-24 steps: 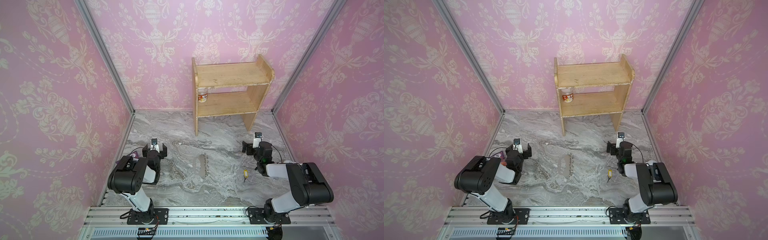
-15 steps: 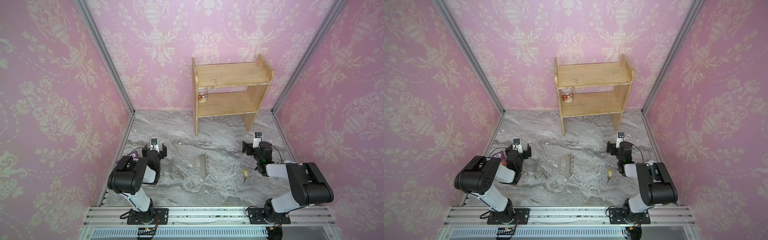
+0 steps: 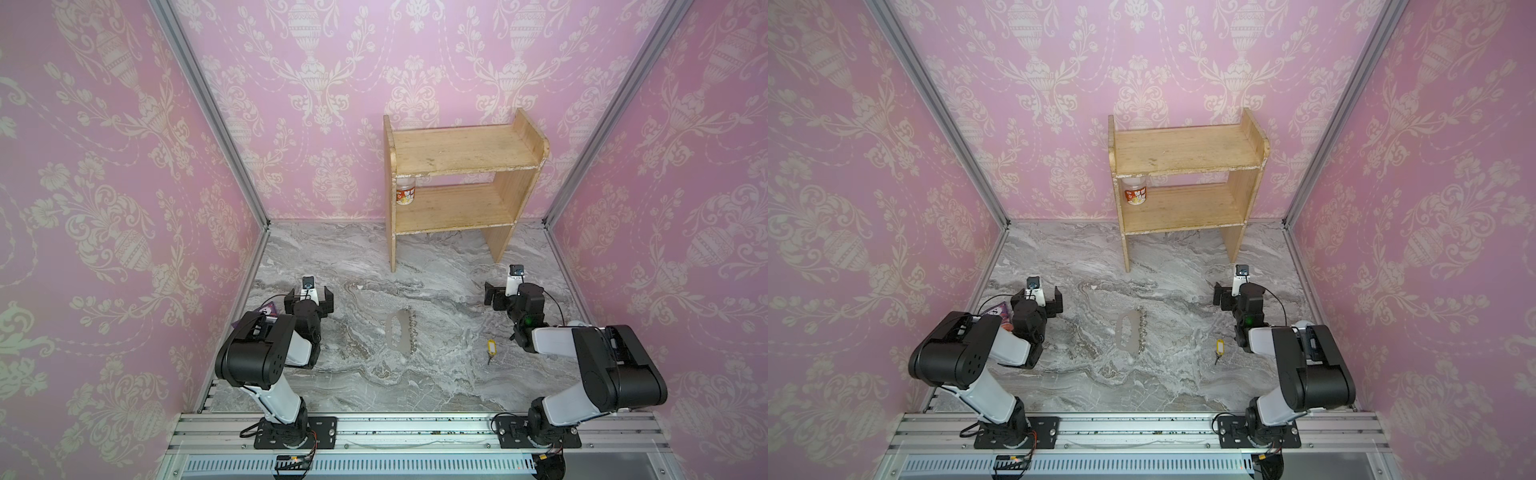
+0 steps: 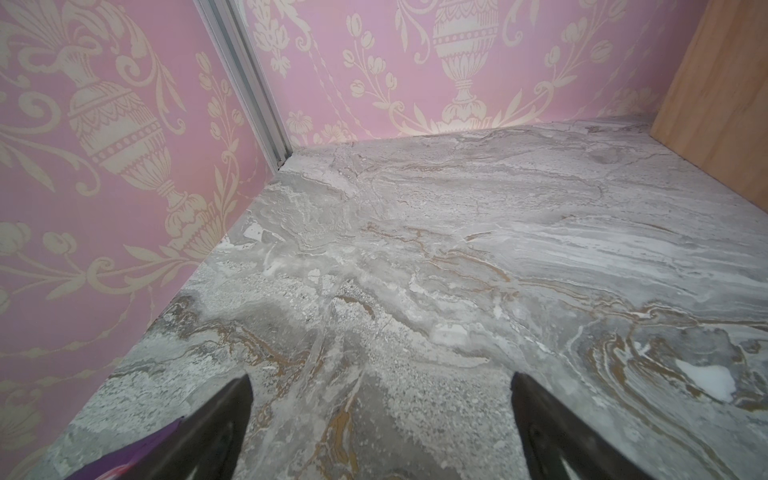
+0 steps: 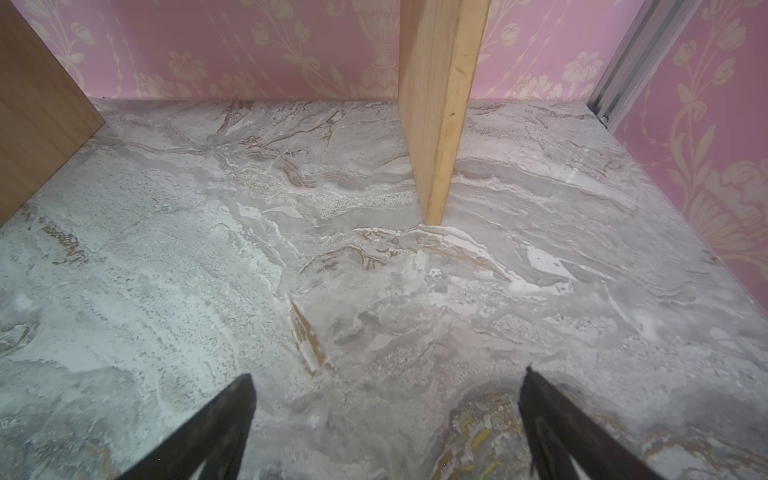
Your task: Put the keys on the keyring
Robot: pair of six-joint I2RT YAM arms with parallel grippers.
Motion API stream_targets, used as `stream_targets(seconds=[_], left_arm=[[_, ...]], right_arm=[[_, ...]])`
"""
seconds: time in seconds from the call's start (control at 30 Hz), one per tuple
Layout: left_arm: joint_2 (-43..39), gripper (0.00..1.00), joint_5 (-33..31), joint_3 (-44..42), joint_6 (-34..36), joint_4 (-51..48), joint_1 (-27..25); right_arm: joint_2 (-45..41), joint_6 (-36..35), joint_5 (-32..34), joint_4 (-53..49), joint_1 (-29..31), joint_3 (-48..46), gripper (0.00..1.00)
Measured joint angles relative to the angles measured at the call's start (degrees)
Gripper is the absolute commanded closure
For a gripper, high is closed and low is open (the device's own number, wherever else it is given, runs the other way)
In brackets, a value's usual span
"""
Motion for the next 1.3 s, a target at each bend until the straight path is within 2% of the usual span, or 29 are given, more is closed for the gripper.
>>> stream_targets(seconds=[0.6,0.67,0.77,0.87,1.0,1.13,1.23,1.3], left_arm=[[-0.1,0.01,0.0,0.9,0.0,-2.0,0.3],[-0.3,0.01,-0.2,0.8,0.0,-1.8,0.3],[-1.6,0.01,-1.4,-0.5,0.0,-0.3,-0.1],[-4.9,0.01,-5.7,-0.8,2.0,-2.1,-3.8],[-14.6,0.0,-7.6,5.2,5.3,-15.7,-11.0],[-24.0,0.0,-4.4,14.7,2.9,-33.7,-12.4],[-26.5,0.01,-1.3,21.3,-0.7,-46.9,-16.0],[-25.5,0.01,0.6,24.6,-3.2,-55.8,-20.8]], right_arm=[[-0.1,0.0,0.0,-0.2,0.0,0.0,0.0],[-1.5,0.0,0.4,-4.3,0.1,0.8,0.0],[-6.9,0.1,3.8,-17.0,1.4,5.8,0.0],[-13.1,0.4,7.0,-27.5,3.6,13.1,0.0],[-19.4,2.8,8.2,-36.4,5.8,18.4,0.0],[-19.1,5.1,8.3,-46.3,8.2,21.2,0.0],[-18.0,6.6,7.8,-53.8,11.3,22.4,0.0],[-17.9,7.7,7.1,-58.3,13.4,22.9,0.0]])
